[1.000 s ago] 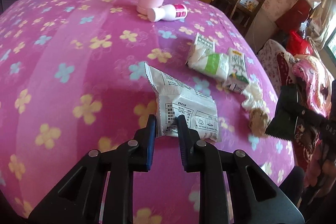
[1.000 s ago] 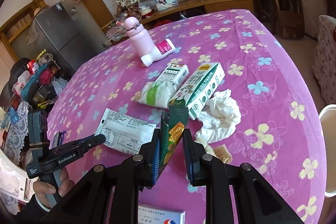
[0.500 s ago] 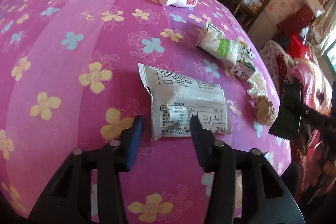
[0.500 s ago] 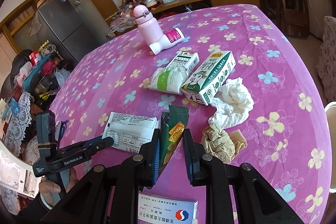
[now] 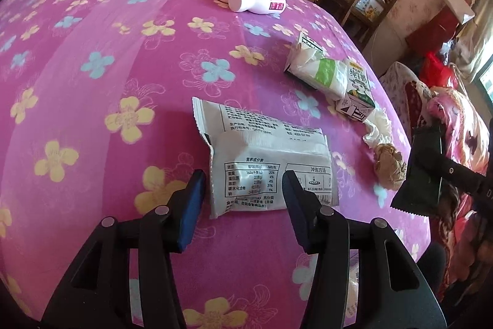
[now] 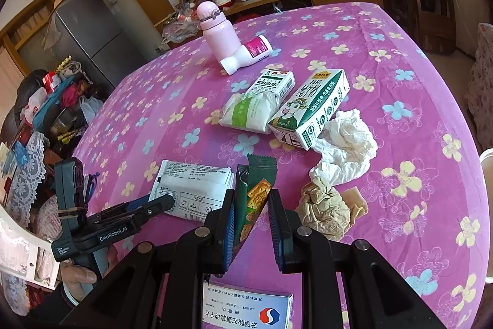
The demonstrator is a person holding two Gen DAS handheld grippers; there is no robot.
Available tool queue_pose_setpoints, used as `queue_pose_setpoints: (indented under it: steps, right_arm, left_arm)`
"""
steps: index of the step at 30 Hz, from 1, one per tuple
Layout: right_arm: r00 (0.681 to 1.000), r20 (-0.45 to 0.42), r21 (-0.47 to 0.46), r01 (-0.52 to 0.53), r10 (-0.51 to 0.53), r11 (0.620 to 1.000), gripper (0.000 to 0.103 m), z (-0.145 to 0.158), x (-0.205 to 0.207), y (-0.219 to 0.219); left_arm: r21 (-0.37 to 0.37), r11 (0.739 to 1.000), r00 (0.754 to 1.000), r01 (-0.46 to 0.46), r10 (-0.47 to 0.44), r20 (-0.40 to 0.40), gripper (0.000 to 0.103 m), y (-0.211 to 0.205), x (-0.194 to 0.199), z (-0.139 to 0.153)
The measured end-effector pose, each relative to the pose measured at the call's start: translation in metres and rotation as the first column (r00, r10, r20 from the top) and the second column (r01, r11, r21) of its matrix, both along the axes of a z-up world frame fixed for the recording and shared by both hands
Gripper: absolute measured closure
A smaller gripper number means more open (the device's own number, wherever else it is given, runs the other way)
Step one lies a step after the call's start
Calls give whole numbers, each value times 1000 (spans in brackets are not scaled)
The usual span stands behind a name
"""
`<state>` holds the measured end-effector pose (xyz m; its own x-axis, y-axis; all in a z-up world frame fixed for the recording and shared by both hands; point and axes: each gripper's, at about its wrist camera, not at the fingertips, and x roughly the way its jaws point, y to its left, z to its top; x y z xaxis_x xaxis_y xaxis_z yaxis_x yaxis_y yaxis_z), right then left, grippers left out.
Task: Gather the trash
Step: 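Lift both held wrappers off the table, then carry both held wrappers over the white bin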
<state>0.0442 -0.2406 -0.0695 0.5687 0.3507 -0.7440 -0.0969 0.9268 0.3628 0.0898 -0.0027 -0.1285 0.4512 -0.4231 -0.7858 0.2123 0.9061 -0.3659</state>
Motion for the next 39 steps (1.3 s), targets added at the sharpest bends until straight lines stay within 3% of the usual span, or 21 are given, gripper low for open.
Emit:
queue_pose_setpoints:
  steps: [2, 4, 12, 19, 31, 39]
  right_arm:
    - [1000, -1, 0, -2, 2, 1000, 83, 0, 0, 0]
    - [1000, 0, 0, 0, 0, 1000, 83, 0, 0, 0]
    - [1000, 1, 0, -1, 1, 1000, 83, 0, -1, 0]
    - [1000, 14, 3, 1, -1, 1000, 83, 4, -4, -1]
    - [997, 72, 8, 19, -20, 1000, 83, 26, -20, -10]
    - [993, 100, -5, 58, -57, 998, 83, 37, -34, -33]
  left_arm:
    - [5, 1000, 1000, 1, -1, 3, 55, -1, 1, 0]
    - [18, 1000, 1000, -4, 4, 3, 69, -1, 1, -1]
    - [3, 1000, 1000, -13, 13, 5, 77, 2, 0, -2]
    - [-9, 1000, 998, -13, 13, 69, 84, 4, -10, 17]
    - [-18, 1000, 987, -1, 4, 163, 86, -2, -26, 63]
    - [-13, 999, 977, 45, -41, 211, 86, -33, -35, 90]
